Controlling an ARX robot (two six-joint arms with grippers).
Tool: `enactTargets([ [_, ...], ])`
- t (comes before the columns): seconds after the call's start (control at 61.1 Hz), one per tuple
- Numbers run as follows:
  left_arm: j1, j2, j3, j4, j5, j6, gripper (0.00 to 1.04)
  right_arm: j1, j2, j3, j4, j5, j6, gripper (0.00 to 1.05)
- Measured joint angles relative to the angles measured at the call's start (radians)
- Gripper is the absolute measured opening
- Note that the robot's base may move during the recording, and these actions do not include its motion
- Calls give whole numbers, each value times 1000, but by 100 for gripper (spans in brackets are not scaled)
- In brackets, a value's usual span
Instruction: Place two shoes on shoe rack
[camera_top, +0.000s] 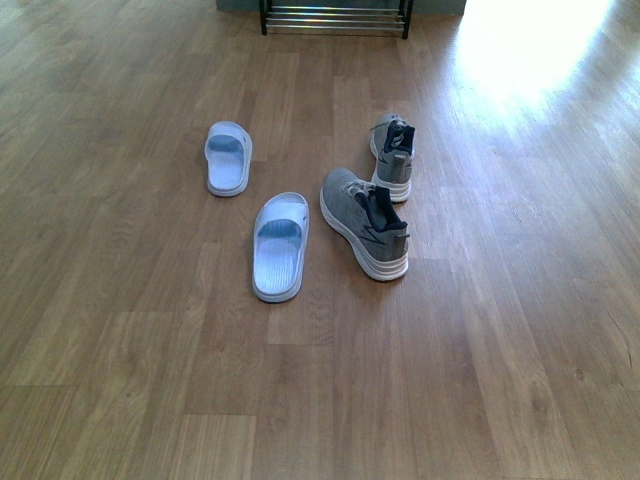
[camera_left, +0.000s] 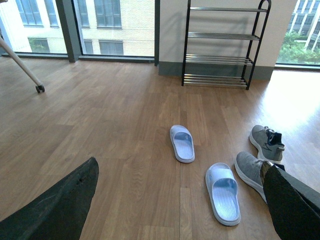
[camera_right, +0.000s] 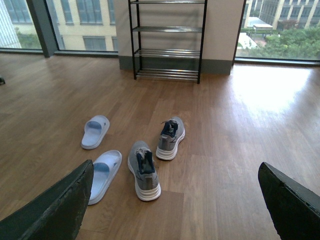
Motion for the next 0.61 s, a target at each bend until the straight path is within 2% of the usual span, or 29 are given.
enactTargets([
  [0.606,0,0,0,0,0,0,95,0,0,0,0,0,0,95],
])
